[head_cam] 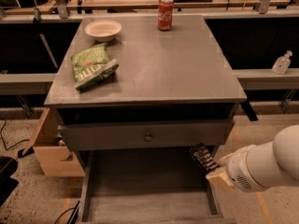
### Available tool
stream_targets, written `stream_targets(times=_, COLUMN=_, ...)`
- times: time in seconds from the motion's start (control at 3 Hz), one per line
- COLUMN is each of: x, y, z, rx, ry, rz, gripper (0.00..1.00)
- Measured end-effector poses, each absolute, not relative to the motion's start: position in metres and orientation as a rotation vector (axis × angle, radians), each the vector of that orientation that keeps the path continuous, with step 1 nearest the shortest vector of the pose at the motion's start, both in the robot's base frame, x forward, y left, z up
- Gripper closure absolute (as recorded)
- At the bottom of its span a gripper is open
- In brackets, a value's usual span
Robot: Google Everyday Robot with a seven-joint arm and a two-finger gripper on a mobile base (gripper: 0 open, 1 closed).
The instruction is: Place rxbar chocolate into middle drawer
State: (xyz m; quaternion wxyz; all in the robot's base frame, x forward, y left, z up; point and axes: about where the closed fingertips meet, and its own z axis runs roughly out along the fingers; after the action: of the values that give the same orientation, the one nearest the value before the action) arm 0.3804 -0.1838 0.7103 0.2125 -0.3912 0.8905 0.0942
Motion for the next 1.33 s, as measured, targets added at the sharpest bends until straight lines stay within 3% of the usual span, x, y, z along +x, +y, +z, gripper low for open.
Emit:
stream_targets(times=0.67, x=0.390, y=-0.163, z=0.699, rx=-1.150, ry=2.484, rz=0.244, gripper=1.00)
stream_targets(times=1.33, x=0.418, y=-0.066, z=0.603, rx=-1.446, ry=2.570, rz=0.305, gripper=1.00)
